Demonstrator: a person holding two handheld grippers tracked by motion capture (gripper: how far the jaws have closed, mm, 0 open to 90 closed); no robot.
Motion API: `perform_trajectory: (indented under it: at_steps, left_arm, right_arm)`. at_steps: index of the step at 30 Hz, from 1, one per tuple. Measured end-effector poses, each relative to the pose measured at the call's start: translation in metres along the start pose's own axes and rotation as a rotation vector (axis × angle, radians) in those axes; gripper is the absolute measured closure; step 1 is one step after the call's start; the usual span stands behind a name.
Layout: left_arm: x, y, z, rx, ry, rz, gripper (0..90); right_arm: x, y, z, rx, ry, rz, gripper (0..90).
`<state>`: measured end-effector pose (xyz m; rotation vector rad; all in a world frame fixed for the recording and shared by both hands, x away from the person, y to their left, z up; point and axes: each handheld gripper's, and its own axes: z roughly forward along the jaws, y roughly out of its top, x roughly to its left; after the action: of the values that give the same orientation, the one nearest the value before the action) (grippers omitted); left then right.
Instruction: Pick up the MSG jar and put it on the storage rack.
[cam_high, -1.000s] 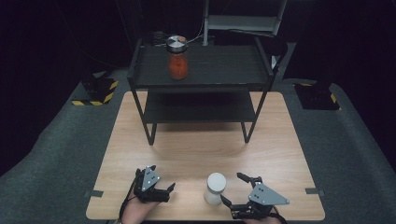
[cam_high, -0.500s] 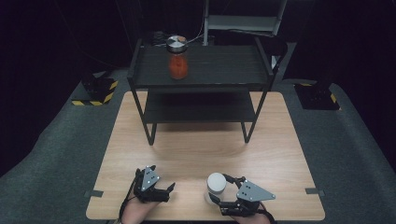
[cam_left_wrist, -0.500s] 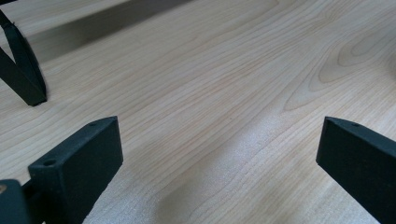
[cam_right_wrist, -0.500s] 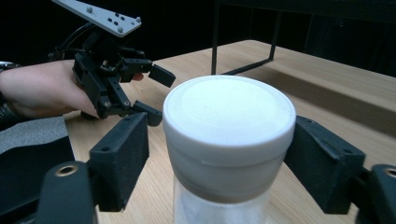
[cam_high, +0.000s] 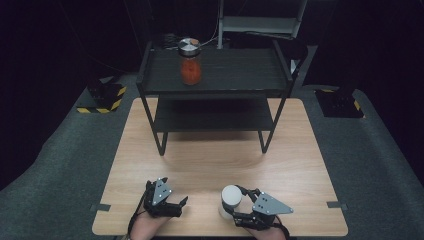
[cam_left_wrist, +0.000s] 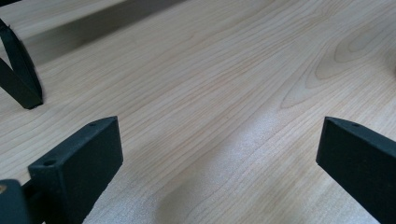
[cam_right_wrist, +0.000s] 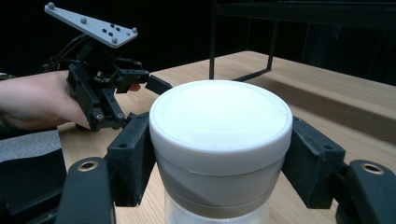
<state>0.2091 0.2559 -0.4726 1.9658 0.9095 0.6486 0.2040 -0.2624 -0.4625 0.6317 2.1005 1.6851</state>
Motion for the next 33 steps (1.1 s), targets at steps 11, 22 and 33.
perform_trajectory:
  at_steps: [11, 22, 33]
  left_arm:
    - [0.002, -0.001, -0.001, -0.007, -0.007, -0.009, 0.7]
    - [0.002, -0.001, -0.001, -0.008, -0.01, -0.007, 0.7]
    - [0.002, -0.001, -0.001, -0.007, -0.012, -0.002, 0.7]
  right_arm:
    - [0.003, 0.002, 0.001, 0.004, -0.015, 0.01, 33.3]
    - [-0.001, 0.013, -0.009, -0.026, -0.075, 0.012, 33.4]
    - [-0.008, 0.035, -0.026, -0.056, -0.146, -0.016, 33.4]
